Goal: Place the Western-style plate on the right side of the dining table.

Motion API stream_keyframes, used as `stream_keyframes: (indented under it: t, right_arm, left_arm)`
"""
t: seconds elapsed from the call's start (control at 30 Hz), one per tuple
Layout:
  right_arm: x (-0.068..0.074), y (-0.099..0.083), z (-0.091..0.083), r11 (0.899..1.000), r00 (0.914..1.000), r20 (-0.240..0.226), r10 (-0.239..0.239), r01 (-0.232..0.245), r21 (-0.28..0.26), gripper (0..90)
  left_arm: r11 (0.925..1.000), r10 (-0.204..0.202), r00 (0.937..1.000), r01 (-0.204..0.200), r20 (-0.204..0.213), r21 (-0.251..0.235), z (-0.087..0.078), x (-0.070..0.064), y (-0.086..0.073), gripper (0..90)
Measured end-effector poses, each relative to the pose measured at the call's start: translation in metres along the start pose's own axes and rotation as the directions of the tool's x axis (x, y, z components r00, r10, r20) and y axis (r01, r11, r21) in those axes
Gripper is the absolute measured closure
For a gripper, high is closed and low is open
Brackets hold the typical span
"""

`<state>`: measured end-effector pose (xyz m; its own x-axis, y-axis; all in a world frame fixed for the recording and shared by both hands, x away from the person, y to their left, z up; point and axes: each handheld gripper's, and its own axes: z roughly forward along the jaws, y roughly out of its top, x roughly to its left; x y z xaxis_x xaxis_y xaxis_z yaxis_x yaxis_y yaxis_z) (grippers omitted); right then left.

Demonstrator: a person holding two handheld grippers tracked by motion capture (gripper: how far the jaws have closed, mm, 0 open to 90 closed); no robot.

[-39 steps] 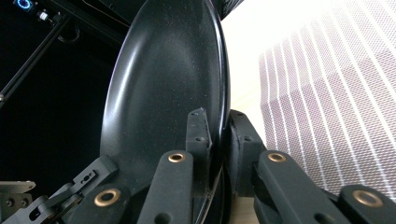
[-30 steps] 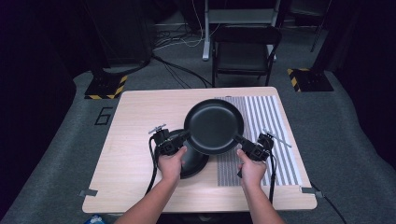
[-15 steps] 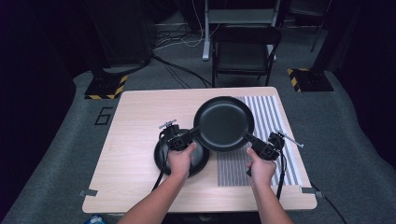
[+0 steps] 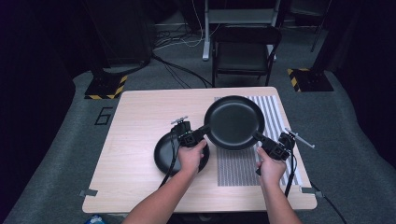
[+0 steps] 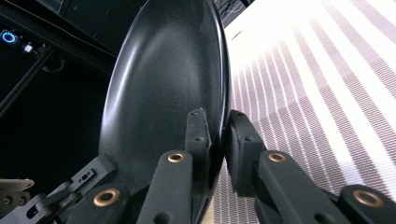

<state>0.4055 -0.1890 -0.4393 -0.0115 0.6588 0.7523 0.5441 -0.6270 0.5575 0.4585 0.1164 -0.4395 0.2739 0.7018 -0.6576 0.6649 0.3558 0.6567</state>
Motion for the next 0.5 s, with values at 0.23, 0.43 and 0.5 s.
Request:
stream_keyframes:
  t: [0.23,0.43,0.5]
  right_arm:
    - [-0.007,0.007,-0.005,1.000,0.9999,0.014,-0.002,0.002,-0.009,80.2]
    - [-0.011,0.013,-0.007,1.000,0.9997,0.020,-0.011,0.011,-0.012,80.2]
    - [-0.013,0.015,-0.008,1.000,0.9998,0.020,-0.007,0.007,-0.016,80.2]
  left_arm:
    - [0.9999,-0.004,0.9999,0.004,0.012,0.010,0.012,-0.007,-0.003,79.1]
    - [0.9998,-0.001,0.9998,0.001,0.018,0.020,0.018,-0.011,-0.003,79.1]
    - [0.9998,0.001,0.9998,-0.001,0.020,0.022,0.021,-0.012,-0.002,79.1]
